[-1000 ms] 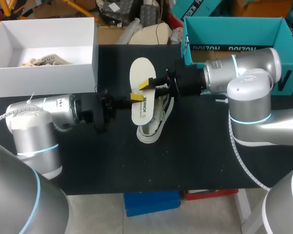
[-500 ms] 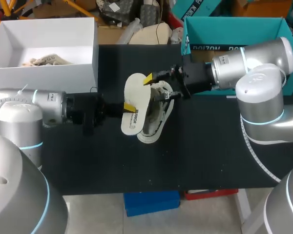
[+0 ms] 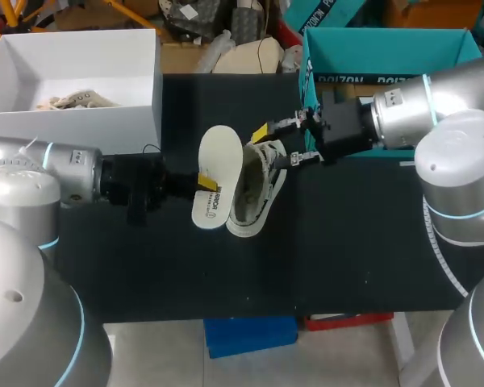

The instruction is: Take the shoe out of the shoebox, open the shoe tongue, remove and reinsert the insole, then place the shoe into the shoebox

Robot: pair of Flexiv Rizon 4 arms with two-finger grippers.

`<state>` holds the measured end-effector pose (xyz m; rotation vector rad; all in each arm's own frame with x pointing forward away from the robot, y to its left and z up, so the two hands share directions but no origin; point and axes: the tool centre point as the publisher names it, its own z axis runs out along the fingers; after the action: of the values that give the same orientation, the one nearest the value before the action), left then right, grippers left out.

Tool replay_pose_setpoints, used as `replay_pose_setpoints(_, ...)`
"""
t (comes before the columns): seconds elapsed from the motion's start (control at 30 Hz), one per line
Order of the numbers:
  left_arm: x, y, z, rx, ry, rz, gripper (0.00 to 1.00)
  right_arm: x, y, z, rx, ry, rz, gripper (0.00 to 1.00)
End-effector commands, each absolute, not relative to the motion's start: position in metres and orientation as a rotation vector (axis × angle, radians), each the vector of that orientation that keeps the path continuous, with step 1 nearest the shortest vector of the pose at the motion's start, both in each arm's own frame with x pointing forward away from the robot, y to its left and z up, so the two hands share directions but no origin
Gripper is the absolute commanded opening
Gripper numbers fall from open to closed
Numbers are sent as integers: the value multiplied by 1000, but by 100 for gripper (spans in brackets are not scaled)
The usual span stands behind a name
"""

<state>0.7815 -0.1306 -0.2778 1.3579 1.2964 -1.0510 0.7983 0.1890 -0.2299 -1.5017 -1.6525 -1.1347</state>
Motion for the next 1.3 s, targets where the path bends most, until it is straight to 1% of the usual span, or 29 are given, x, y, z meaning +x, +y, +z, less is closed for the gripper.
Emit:
replay_pose_setpoints(0.03,781,-132,-276,1361,1304,-1043,0,799,190,-230,-1502,-1654,-1132,100)
replay_pose_setpoints(0.13,775,-131,-277,1354,1350,-1094,0,797,185,-232,-1512,-1671,-1127,100)
replay_pose_setpoints(0.2,771,-127,-279,1379,1385,-1105,0,790,176,-236,-1570,-1734,-1043,100)
replay_pose_setpoints(0.43,761,-127,-280,1420,1451,-1160,0,750,137,-235,-1669,-1748,-1077,100)
replay_pose_setpoints(0.83,745,-134,-279,1491,1525,-1178,0,701,104,-235,-1786,-1702,-1072,100)
replay_pose_setpoints(1.07,738,-135,-278,1543,1588,-1185,0,684,89,-229,-1849,-1695,-1054,100)
replay_pose_setpoints(1.3,731,-134,-284,1637,1694,-1263,0,684,89,-229,-1849,-1695,-1054,100)
